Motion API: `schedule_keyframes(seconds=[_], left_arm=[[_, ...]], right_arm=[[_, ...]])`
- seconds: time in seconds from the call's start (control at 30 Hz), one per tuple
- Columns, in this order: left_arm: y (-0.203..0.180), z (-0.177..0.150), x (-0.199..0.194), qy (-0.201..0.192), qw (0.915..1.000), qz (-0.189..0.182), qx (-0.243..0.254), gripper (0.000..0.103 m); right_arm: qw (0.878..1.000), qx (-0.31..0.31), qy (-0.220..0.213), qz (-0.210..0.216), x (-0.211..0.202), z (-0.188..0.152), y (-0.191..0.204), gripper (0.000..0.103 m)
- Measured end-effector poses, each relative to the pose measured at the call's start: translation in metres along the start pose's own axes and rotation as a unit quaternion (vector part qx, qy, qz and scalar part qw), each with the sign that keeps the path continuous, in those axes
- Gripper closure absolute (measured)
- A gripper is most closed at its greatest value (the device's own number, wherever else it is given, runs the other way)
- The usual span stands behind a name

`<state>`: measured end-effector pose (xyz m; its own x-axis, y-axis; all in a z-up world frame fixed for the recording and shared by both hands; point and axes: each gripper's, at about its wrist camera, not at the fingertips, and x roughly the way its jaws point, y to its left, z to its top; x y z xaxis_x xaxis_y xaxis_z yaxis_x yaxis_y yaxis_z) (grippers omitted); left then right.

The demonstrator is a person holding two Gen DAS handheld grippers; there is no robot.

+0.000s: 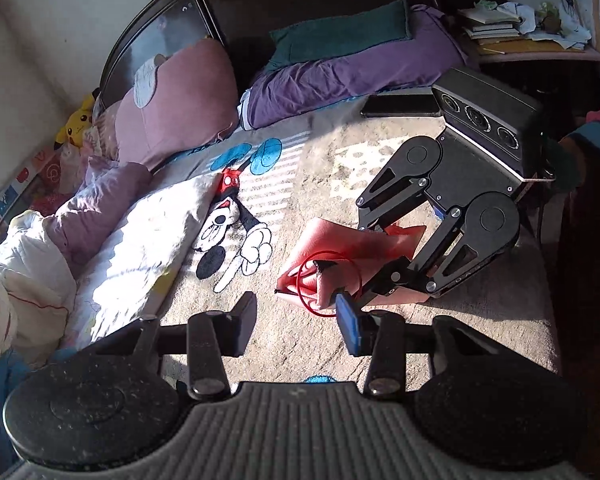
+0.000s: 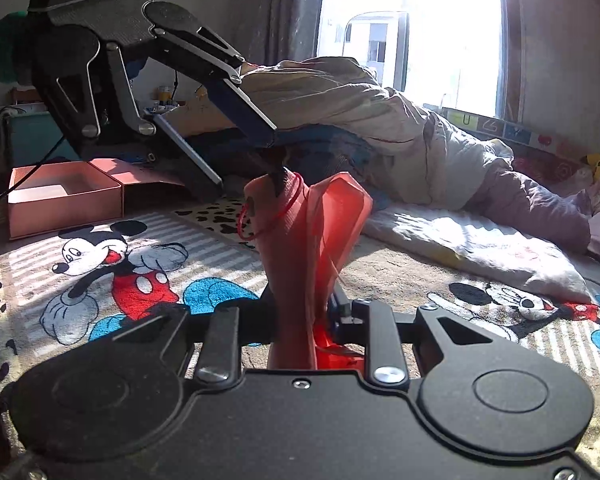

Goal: Fold shopping bag
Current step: 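Stretch the rubber band around the bag with the left gripper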

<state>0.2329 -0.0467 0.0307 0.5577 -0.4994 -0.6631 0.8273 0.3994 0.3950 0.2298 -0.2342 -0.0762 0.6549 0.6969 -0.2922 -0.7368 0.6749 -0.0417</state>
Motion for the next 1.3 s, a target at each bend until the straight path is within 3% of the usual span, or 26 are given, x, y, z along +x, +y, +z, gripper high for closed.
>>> schedule_keyframes(seconds=[0.1,0.17,0.23,0.4,0.5,0.6,0.7,0.83,1.07,1.2,1.3], left_arm=[[0.006,-0.001,-0.002,-0.010,0.9993,-0.009,-0.036,0.035],[0.016,-0.004,-0.005,-0.025,0.9966,-0.008,-0.078,0.043],[0.027,-0.008,-0.008,-0.036,0.9920,-0.017,-0.119,0.072],[0.037,-0.012,-0.010,-0.053,0.9825,-0.052,-0.171,0.076],[0.035,-0.010,-0.004,-0.040,0.9831,-0.060,-0.169,0.076],[0.034,-0.011,-0.001,-0.031,0.9825,-0.058,-0.174,0.081],[0.038,-0.014,-0.002,-0.039,0.9768,-0.075,-0.197,0.091],[0.040,-0.011,-0.004,-0.036,0.9790,-0.065,-0.190,0.091],[0.027,-0.007,0.005,0.001,0.9895,-0.046,-0.137,0.092],[0.026,-0.007,0.002,-0.013,0.9912,-0.021,-0.130,0.092],[0.029,-0.008,-0.003,-0.035,0.9894,-0.015,-0.141,0.093]], right_arm=[[1.000,-0.005,-0.003,-0.007,-0.001,-0.001,0.001,0.079],[1.000,-0.010,-0.006,-0.009,-0.001,-0.001,0.002,0.079],[1.000,-0.016,-0.014,-0.010,-0.002,0.000,0.004,0.079],[0.999,-0.040,-0.023,-0.015,-0.004,0.001,0.009,0.079],[0.997,-0.065,-0.023,-0.023,-0.004,0.002,0.015,0.079],[0.996,-0.082,-0.019,-0.031,-0.004,0.002,0.018,0.079],[0.994,-0.099,-0.017,-0.036,-0.003,0.001,0.021,0.079],[0.993,-0.112,-0.020,-0.038,-0.005,0.002,0.024,0.079],[0.991,-0.122,-0.030,-0.038,-0.009,0.002,0.028,0.079],[0.992,-0.116,-0.042,-0.036,-0.011,0.003,0.029,0.079],[0.995,-0.074,-0.062,-0.017,-0.016,0.006,0.022,0.079]])
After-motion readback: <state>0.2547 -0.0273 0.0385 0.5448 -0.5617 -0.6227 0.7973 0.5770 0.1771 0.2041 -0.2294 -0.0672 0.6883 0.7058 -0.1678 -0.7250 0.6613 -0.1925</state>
